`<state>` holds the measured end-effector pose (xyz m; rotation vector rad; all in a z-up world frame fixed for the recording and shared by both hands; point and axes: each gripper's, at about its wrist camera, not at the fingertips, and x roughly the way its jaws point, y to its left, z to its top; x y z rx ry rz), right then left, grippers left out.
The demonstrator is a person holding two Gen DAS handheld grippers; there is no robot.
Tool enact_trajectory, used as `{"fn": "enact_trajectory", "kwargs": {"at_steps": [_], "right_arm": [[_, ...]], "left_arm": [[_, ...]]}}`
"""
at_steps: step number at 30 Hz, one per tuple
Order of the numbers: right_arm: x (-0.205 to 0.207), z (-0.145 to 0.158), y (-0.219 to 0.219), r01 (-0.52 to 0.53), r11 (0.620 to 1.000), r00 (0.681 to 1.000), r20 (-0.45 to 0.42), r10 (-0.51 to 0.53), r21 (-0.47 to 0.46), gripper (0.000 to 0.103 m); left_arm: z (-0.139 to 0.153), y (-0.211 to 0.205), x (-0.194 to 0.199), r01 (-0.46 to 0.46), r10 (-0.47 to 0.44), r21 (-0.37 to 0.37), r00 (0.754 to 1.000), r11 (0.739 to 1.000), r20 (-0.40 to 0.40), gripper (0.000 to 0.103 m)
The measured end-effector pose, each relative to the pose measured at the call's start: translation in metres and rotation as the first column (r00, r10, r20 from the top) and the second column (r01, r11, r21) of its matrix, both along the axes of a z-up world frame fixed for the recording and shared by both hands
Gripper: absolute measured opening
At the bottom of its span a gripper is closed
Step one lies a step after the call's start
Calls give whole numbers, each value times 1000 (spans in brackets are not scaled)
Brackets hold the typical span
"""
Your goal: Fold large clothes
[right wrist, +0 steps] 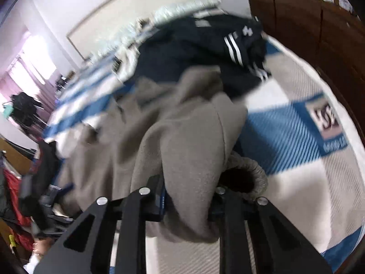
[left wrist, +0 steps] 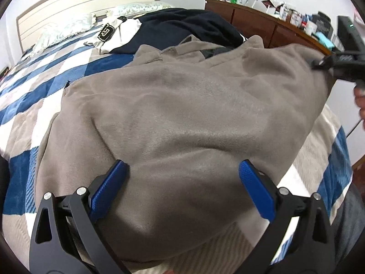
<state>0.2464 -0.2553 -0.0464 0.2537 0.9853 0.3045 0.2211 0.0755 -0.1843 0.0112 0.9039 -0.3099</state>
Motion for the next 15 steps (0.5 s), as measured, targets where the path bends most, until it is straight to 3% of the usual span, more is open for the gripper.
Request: {"fn": "enact_trajectory", "kwargs": {"at_steps": [3,6,9,13,15], "right_arm": [[-8,27,-5,-23,1000,999,30,23,0,19],[-20,19,-23,-7,1000,1000,-12,7,19,19],[-30,-27,-54,68,996,990,-129,-60,60,19],[-48,-108,-95,211,971,942,-288,-172,109,18],[-57,-114,-94,173,976,955,-266,-133,134,20]], "left_arm": [[7,7,-1,-23,23,-23,1000,999,9,98],[3,12,3,-24,23,-53,999,998,-23,98],[-5,8,5,-1,-1,-33,999,999,-49,98],[-9,2,6,16,-17,-3,998,1000,-64,98],[-10,1,6,22,-22,11,997,1000,-68,98]]}}
